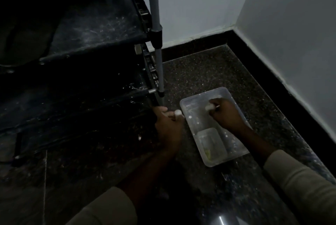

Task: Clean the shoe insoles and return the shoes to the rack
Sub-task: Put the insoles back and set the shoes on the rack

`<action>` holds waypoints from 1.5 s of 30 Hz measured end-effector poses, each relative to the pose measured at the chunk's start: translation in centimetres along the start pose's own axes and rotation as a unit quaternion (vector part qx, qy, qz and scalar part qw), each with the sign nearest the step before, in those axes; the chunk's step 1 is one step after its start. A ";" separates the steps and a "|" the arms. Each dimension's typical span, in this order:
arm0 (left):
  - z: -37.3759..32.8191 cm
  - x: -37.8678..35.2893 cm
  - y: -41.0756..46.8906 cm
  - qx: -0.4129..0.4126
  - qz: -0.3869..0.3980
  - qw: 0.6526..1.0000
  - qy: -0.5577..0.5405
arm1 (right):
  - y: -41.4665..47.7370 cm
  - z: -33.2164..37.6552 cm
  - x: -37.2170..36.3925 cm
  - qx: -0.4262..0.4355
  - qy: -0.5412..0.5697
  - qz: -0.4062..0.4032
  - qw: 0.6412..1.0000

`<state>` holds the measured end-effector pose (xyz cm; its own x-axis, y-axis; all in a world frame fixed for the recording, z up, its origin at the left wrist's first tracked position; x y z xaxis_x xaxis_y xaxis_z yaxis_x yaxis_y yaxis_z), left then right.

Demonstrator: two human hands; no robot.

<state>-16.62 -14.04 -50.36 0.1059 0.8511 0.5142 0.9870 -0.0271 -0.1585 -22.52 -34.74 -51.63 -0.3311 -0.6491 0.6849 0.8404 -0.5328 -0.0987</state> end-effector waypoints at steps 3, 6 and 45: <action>-0.3 -2.6 -0.5 -0.011 0.029 0.999 -0.009 | 0.7 -0.5 0.3 0.007 0.018 -0.013 1.000; -1.4 -5.2 0.2 -0.065 0.073 0.995 0.033 | 1.4 -1.0 0.5 0.024 0.020 -0.015 0.999; 11.3 13.7 3.1 0.061 0.054 0.977 0.196 | -6.3 11.5 -14.3 0.005 0.070 0.184 0.980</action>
<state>-13.52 3.47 -53.31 0.2709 0.5793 0.7688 0.9480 -0.0221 -0.3174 -18.16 -15.86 -52.51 -0.0601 -0.8648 0.4985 0.9182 -0.2438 -0.3123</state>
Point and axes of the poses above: each hand's wrist, its own y-axis towards the middle knuckle, its own x-axis out of the back of the hand, z = x × y, the point moved 2 cm from there along y, towards the middle knuckle, and after that the axes turned 11 degrees about y, right-handed, at the moved point
